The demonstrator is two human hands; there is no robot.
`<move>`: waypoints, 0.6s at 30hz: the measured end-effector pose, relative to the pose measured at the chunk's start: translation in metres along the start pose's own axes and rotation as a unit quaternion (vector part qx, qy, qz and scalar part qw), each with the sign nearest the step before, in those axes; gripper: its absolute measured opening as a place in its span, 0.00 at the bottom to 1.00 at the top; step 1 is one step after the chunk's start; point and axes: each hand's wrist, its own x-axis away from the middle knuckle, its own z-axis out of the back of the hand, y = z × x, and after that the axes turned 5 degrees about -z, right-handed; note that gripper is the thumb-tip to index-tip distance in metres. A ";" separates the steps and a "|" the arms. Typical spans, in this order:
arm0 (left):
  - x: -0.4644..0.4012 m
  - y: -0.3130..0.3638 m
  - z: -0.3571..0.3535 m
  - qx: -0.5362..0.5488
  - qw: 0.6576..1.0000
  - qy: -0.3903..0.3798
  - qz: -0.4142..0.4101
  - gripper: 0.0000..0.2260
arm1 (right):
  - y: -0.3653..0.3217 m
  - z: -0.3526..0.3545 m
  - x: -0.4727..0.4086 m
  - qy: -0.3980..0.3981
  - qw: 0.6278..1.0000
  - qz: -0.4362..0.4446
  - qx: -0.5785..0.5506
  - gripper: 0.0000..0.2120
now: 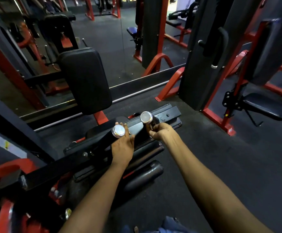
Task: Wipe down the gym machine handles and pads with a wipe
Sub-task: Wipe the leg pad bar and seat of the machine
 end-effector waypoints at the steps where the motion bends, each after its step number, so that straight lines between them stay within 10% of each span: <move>1: 0.000 -0.001 -0.002 -0.003 1.000 0.012 0.002 0.35 | -0.002 0.000 -0.004 0.001 1.000 0.002 -0.003 0.13; 7: -0.003 -0.009 -0.015 0.002 0.999 0.040 -0.001 0.34 | -0.024 0.028 -0.044 0.046 0.975 0.192 0.100 0.08; 10: -0.002 -0.008 -0.016 0.004 0.999 0.046 -0.001 0.33 | -0.045 0.046 -0.037 0.162 0.811 0.430 0.363 0.12; 14: -0.003 -0.007 -0.016 0.009 0.999 0.052 -0.005 0.25 | -0.036 0.035 -0.005 -0.032 0.599 0.526 0.603 0.22; 18: -0.002 -0.009 -0.015 0.014 0.999 0.034 0.001 0.25 | -0.027 0.038 -0.021 -0.048 0.576 0.513 0.635 0.25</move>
